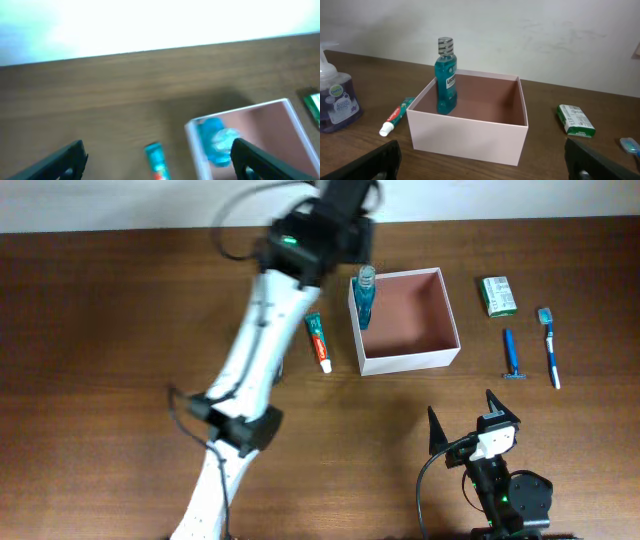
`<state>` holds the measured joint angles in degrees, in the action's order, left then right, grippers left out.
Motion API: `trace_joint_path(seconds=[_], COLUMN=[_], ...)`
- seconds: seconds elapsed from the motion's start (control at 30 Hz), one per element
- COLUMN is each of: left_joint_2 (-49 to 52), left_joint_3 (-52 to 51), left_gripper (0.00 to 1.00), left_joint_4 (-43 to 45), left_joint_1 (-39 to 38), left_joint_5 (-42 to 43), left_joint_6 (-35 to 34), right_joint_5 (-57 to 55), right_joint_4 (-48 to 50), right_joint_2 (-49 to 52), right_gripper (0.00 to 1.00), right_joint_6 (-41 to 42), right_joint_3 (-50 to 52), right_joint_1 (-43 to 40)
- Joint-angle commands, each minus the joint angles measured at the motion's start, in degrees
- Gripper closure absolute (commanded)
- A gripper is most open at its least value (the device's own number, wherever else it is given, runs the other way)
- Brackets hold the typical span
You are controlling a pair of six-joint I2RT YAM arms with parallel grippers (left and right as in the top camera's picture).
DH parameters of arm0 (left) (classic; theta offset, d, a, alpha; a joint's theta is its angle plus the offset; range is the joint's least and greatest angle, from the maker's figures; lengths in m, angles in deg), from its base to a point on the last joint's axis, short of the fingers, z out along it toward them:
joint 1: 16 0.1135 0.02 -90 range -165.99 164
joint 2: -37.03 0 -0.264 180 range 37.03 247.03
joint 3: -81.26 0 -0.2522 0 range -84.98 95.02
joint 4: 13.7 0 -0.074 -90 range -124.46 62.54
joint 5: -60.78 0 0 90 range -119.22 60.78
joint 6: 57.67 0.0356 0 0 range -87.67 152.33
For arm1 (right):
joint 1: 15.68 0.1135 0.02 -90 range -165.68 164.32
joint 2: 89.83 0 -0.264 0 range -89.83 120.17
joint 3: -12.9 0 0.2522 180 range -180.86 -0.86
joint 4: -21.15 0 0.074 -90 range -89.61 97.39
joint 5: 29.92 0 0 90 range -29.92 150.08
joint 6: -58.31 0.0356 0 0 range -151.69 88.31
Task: Pack container
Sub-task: 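Move the left gripper back over the clear soap pump bottle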
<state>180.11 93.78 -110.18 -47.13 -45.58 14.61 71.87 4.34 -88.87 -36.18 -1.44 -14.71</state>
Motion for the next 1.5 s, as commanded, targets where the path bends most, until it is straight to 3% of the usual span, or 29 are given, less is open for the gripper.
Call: trace_joint_path(seconds=[0.0, 0.07, 0.13, 0.23, 0.5, 0.9, 1.23, 1.47], left_joint_2=[-6.73, -7.61, -8.66, -8.70, -9.60, -21.31, -21.29, -21.29], left_joint_3=[1.11, 0.96, -0.46, -0.70, -9.73, -41.70, -49.37, -56.65], left_gripper=[0.06, 0.06, 0.03, 0.03, 0.01, 0.01, 0.01, 0.01], left_joint_4=[-9.16, -13.99, -13.97, -13.97, -13.99, -13.99, -12.81, -5.88], left_joint_1=[5.53, 7.63, 9.31, 11.04, 13.60, 15.91, 15.30, 15.26], left_joint_5=[-0.55, -0.11, 8.72, 14.78, 13.81, 17.03, 17.70, 18.58], left_joint_6=[1.57, 2.23, 6.88, 6.91, 7.13, 11.02, 16.04, 15.91], right_joint_5=[-0.48, -0.48, -0.48, -0.48, -0.48, -0.48, -0.48, -0.48], right_joint_4=[-0.42, -0.42, -0.42, -0.42, -0.42, -0.42, -0.42, -0.42], right_joint_2=[-0.22, -0.22, -0.22, -0.22, -0.22, -0.22, -0.22, -0.22], right_gripper=[0.01, 0.01, 0.01, 0.01, 0.01, 0.01, 0.01, 0.01], right_joint_6=[0.24, 0.24, 0.24, 0.24, 0.24, 0.24, 0.22, 0.22], right_joint_3=[0.24, 0.24, 0.24, 0.24, 0.24, 0.24, 0.24, 0.24], right_joint_1=[0.57, 0.57, 0.57, 0.57, 0.57, 0.57, 0.57, 0.57])
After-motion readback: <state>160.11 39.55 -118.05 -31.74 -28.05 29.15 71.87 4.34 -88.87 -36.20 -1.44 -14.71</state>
